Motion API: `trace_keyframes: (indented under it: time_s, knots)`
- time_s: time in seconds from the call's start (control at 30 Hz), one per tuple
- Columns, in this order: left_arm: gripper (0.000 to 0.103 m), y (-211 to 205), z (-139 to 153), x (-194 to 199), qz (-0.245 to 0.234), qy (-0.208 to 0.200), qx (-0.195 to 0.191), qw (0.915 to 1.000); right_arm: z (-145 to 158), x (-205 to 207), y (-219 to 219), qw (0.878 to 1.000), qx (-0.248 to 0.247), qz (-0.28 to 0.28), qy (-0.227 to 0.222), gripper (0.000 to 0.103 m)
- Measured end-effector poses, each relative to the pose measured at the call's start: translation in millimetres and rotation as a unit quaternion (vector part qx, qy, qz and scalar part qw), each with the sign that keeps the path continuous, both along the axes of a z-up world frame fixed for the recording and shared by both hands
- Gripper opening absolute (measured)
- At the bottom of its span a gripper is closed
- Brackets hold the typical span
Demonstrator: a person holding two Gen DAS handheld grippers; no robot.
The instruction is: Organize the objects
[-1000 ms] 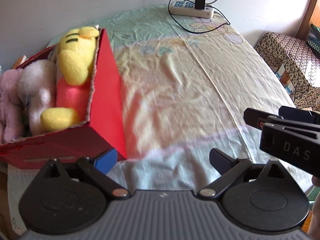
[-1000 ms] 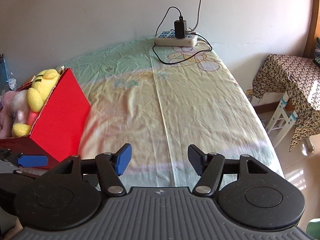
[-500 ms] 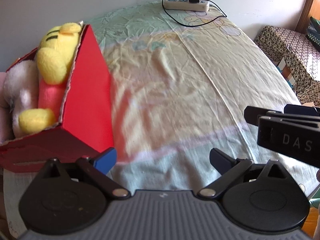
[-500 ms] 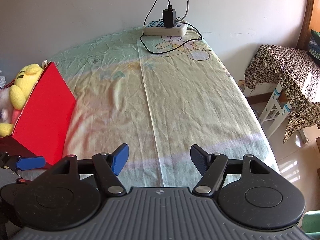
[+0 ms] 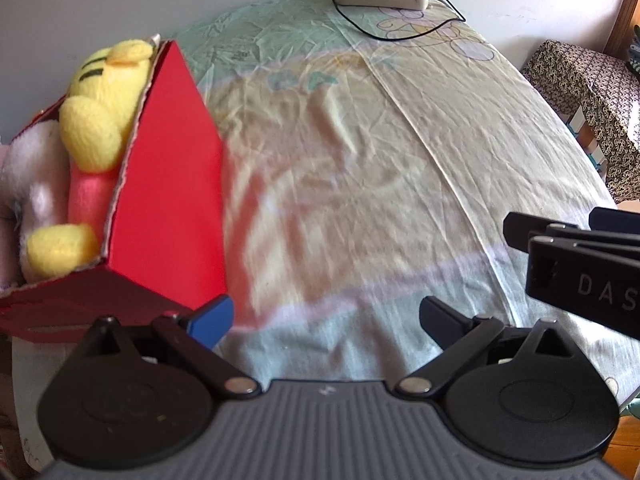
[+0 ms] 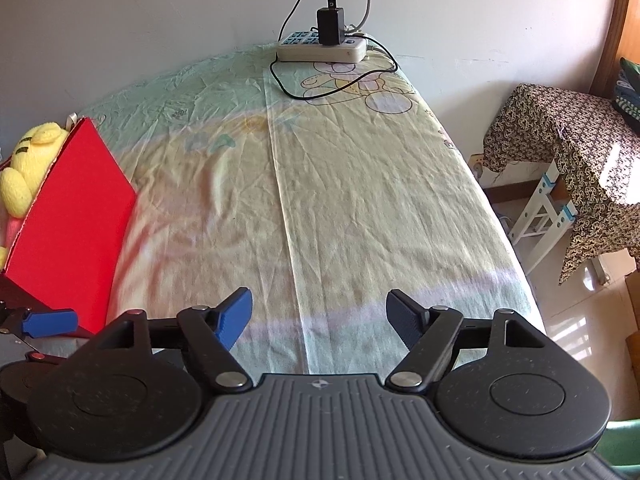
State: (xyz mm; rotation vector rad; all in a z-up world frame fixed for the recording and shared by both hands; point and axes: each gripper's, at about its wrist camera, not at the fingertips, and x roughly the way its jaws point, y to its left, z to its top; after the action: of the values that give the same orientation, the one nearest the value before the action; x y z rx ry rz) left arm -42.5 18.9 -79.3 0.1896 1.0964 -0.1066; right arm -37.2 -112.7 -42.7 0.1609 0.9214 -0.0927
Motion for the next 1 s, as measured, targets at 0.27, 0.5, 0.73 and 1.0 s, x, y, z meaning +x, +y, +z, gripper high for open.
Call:
trace_keyframes:
  time_s: [0.27, 0.5, 0.73, 1.0]
  knots:
    - [0.099, 2.0, 0.1, 0.2, 0.010, 0.008, -0.001, 0.9999, -2.5, 9.7, 0.9, 0.999, 0.003, 0.004, 0.033, 0.077]
    - [0.099, 6.9, 11.8, -8.0, 0.012, -0.006, 0.002, 0.9999, 1.5, 13.8, 8.8, 0.999, 0.004, 0.014, 0.046, 0.077]
    - [0.099, 28.7, 30.4, -22.0, 0.015, -0.023, -0.009, 0.9996, 13.1, 10.8, 34.2, 0.999, 0.000, 0.033, 0.042, 0.077]
    - [0.099, 67.6, 68.6, -28.1, 0.009, -0.065, -0.017, 0.9977, 41.0, 8.4, 70.2, 0.999, -0.007, 0.029, 0.018, 0.077]
